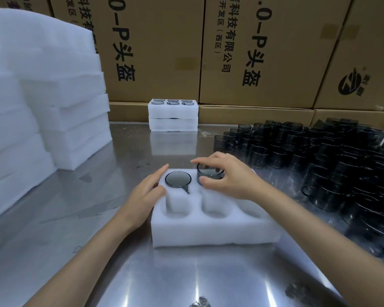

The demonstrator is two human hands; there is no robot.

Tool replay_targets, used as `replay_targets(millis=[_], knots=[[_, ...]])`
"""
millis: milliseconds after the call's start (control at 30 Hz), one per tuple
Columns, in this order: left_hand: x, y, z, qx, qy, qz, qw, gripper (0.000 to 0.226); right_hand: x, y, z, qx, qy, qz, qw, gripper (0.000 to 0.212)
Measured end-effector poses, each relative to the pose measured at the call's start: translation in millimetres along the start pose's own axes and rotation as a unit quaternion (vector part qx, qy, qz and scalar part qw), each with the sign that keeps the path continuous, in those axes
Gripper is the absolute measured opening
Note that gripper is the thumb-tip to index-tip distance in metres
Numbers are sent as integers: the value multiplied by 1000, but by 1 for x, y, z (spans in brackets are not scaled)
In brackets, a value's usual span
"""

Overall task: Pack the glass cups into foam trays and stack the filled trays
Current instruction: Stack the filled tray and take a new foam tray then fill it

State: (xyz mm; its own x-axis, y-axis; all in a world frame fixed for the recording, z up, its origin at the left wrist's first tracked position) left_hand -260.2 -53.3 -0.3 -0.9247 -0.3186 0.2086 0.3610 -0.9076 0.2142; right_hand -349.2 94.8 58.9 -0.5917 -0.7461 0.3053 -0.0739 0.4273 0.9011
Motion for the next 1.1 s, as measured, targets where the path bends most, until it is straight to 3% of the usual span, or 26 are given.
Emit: replay_targets(millis=[200, 300, 400, 533, 667, 767, 967, 1033, 1100], knots=[[-2, 0, 7, 37, -18, -4, 999, 67, -4, 2, 3, -48, -9, 2, 999, 50], [-6, 0, 33, 88, -94, -1, 992, 62, -10, 6, 11, -72, -29, -3, 997, 66], [-13, -11, 65, 108, -163, -27, 980, 62, -23, 17, 18, -59, -45, 27, 997, 63], [-24, -46, 84, 257, -215, -100, 937, 64, -37, 23, 19, -71, -33, 47, 996, 51], [-25, -59, 72, 369, -192, -146, 898, 69, -39, 11, 13, -134, -21, -6, 991, 44], [-21, -61, 59, 369, -138, -175, 902, 65, -40, -1, 12, -172, -21, -64, 983, 41], [-19, -58, 54, 307, -121, -171, 928, 58, -42, -5, 11, -166, -18, -83, 982, 41], [-21, -59, 53, 282, -122, -165, 937, 51, -40, 1, 17, -68, -32, -52, 996, 39], [-22, -57, 56, 255, -127, -150, 947, 43, -37, 21, 33, 56, -58, 56, 995, 35]])
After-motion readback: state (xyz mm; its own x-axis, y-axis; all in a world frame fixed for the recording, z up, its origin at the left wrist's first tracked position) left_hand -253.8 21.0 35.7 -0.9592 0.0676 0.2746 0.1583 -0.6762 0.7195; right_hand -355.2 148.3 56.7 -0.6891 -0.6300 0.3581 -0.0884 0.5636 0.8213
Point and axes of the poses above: each hand's wrist, its own x-axis towards the middle knuckle, its own y-axis out of the back of the hand, z = x × y, the point moved 10 cm from there along x, towards the middle knuckle, and after that the axes turned 11 degrees about -x, right-handed, at the moved point
